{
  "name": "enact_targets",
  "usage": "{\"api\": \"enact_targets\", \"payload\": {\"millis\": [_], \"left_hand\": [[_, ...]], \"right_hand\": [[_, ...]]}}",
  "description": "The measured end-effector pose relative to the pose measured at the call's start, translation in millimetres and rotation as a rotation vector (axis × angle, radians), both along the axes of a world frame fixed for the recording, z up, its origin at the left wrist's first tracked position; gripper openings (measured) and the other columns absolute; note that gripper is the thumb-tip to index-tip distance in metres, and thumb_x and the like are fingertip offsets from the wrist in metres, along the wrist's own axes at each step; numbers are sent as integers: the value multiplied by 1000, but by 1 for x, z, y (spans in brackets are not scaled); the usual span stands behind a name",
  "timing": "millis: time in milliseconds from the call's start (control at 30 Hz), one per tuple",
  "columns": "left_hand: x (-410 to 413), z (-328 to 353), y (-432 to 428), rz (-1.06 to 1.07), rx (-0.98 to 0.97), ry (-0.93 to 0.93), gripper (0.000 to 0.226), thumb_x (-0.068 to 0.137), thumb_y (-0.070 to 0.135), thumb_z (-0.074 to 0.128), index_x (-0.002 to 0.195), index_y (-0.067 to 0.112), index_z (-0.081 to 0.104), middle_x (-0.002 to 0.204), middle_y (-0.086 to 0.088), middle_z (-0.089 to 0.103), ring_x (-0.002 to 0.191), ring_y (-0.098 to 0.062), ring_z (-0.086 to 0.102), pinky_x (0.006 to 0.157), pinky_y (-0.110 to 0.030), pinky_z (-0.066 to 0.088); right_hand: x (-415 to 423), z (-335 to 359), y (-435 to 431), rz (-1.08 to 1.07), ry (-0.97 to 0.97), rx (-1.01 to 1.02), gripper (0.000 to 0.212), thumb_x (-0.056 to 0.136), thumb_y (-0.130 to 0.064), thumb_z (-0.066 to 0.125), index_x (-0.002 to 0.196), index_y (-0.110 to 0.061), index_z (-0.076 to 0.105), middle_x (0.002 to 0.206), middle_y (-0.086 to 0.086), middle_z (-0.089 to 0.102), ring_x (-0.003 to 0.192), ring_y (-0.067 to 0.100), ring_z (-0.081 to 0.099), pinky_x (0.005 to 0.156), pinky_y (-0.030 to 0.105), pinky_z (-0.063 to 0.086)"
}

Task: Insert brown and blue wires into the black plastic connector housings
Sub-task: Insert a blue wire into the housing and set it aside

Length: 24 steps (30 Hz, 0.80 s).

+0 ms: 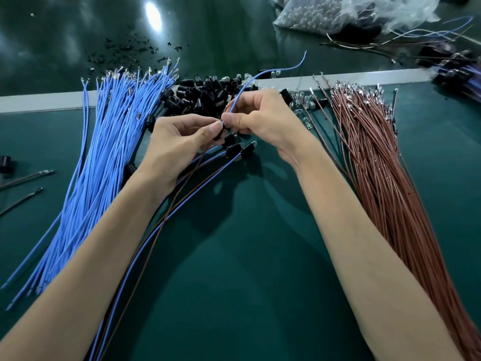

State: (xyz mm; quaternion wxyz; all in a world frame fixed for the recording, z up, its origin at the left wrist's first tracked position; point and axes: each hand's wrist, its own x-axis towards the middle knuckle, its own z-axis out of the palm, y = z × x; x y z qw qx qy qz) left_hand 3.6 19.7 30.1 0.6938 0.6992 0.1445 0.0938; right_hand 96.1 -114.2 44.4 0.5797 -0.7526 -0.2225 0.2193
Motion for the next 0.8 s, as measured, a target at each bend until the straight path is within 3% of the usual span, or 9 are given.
{"api": "enact_targets", "payload": {"millis": [167,267,400,600,800], "left_hand": [[0,1,3,-34,-168,58,9,88,15,61,88,12,69,75,2,74,68,-7,69,67,-16,52],[2,3,6,-43,-245,87,14,75,26,65,81,14,72,75,1,74,66,-9,68,64,-17,52],[2,2,7,-60,-241,99,13,71,26,68,72,16,75,75,-1,74,66,-10,68,64,-16,52],[1,0,3,-46,-177,113,21,71,23,68,88,11,70,78,0,74,70,-9,68,80,-21,53],[1,5,2,-22,-270,81,22,68,21,71,86,9,69,70,3,71,62,-4,64,64,-13,49]], "right_hand": [[0,2,-1,8,-8,-7,18,85,-6,68,71,-16,65,64,-3,63,53,1,54,52,11,41],[0,2,0,-7,-15,5,19,88,-7,65,73,-18,64,65,-4,63,53,0,52,54,11,41],[0,3,-1,31,-26,-37,21,89,-7,64,71,-18,64,61,-7,62,52,-2,52,54,10,41],[-2,4,-1,54,-36,-53,18,87,-7,66,70,-14,66,53,-10,62,51,-2,52,53,10,40],[-4,3,5,-73,-6,-4,21,85,-15,70,65,-15,64,54,-9,58,51,1,48,52,12,40]]}}
